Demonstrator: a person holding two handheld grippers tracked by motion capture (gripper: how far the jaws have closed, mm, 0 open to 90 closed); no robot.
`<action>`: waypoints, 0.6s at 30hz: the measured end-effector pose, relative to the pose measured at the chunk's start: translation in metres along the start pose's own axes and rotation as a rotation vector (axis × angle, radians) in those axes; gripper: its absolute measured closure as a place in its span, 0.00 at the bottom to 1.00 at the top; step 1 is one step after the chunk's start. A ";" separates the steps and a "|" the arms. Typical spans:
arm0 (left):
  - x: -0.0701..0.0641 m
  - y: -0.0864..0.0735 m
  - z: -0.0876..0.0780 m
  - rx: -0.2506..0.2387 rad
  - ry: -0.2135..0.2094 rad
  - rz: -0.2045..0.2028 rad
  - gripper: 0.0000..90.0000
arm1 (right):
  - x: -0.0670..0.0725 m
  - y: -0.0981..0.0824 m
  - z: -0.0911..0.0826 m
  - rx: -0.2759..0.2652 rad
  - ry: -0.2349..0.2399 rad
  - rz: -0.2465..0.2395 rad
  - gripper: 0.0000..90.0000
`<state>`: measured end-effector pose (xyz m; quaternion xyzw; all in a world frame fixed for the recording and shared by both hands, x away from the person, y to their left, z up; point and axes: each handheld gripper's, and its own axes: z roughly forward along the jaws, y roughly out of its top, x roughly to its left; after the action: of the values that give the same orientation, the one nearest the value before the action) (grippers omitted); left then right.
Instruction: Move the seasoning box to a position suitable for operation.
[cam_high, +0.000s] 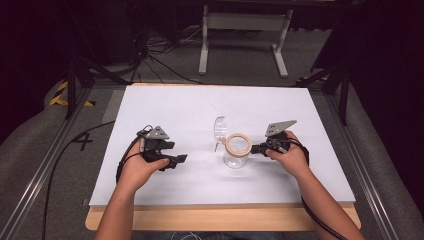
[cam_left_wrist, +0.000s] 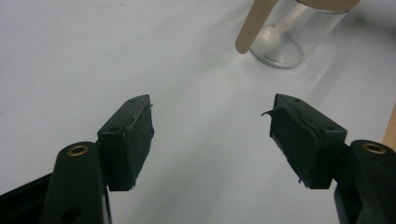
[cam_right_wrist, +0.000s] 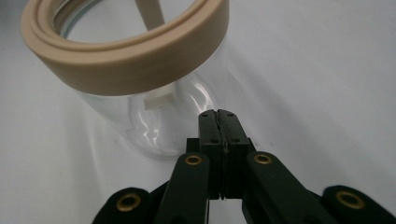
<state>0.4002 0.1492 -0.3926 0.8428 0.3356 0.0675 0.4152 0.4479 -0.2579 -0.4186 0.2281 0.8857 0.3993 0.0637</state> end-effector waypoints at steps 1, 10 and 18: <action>-0.001 0.000 0.001 -0.003 -0.003 -0.009 0.34 | 0.001 0.000 0.000 0.000 0.004 -0.003 1.00; -0.001 0.008 0.008 -0.002 -0.019 0.014 0.34 | 0.016 0.001 -0.004 0.020 0.036 -0.031 1.00; -0.001 0.012 0.012 -0.005 -0.030 0.018 0.34 | 0.029 0.002 -0.006 0.043 0.062 -0.051 1.00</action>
<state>0.4106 0.1354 -0.3912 0.8457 0.3217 0.0595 0.4215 0.4214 -0.2480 -0.4110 0.1944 0.9010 0.3855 0.0413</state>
